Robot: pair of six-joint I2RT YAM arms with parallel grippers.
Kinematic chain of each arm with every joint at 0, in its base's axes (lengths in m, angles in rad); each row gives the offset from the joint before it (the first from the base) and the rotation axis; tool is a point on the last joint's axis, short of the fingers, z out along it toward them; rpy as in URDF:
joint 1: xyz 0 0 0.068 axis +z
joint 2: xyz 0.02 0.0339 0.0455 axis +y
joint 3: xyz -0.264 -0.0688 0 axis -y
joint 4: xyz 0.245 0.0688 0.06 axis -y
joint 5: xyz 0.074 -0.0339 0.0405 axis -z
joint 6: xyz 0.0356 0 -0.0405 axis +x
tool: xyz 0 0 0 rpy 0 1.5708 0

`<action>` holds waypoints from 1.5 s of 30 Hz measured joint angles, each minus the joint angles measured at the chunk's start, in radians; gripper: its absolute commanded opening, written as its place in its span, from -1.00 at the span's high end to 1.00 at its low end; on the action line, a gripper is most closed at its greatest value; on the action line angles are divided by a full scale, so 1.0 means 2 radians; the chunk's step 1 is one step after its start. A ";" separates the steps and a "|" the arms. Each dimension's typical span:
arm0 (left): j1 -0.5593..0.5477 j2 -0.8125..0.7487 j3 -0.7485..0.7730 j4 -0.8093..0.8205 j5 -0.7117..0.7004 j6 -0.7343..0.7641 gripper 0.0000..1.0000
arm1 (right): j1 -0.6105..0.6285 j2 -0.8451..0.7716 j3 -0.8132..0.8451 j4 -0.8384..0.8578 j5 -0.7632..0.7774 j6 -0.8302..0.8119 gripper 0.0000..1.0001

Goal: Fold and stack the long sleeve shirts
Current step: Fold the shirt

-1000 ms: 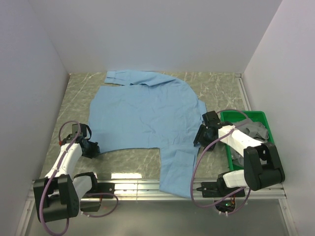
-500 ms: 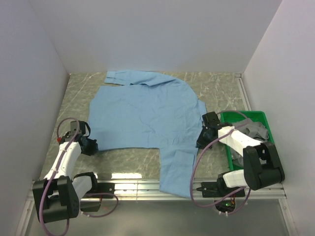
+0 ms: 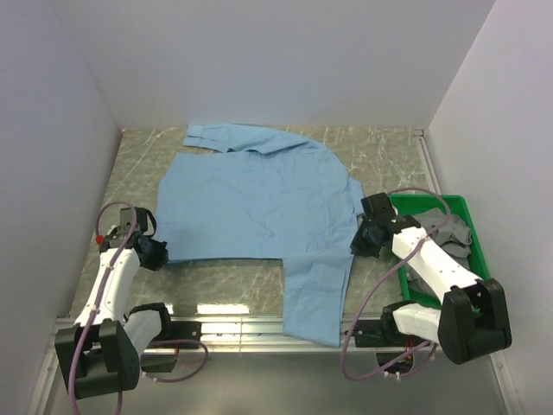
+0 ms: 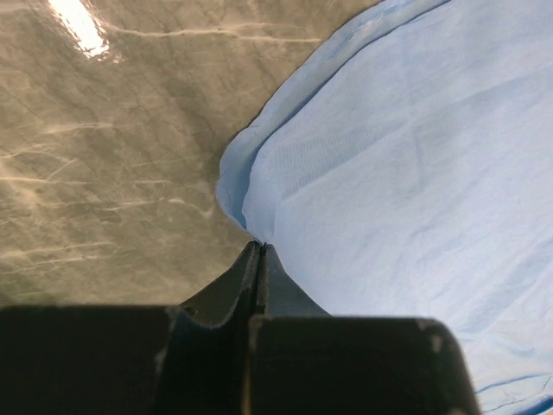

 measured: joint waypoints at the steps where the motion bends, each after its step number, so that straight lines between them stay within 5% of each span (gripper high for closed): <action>1: 0.000 0.000 0.003 -0.004 -0.002 0.000 0.95 | 0.000 -0.003 0.006 -0.006 0.003 -0.001 1.00; 15: -0.004 0.018 0.102 -0.020 -0.039 0.050 0.96 | 0.004 0.011 0.097 -0.024 0.015 -0.012 1.00; 26: -0.009 0.169 0.171 0.034 -0.033 0.105 0.88 | 0.005 0.098 0.162 -0.013 0.030 -0.019 1.00; 39: -0.012 0.274 0.184 0.094 -0.065 0.127 0.55 | 0.003 0.198 0.201 0.003 0.076 -0.032 0.91; 45: -0.014 0.298 0.199 0.106 -0.069 0.127 0.43 | 0.003 0.232 0.234 0.011 0.088 -0.036 0.70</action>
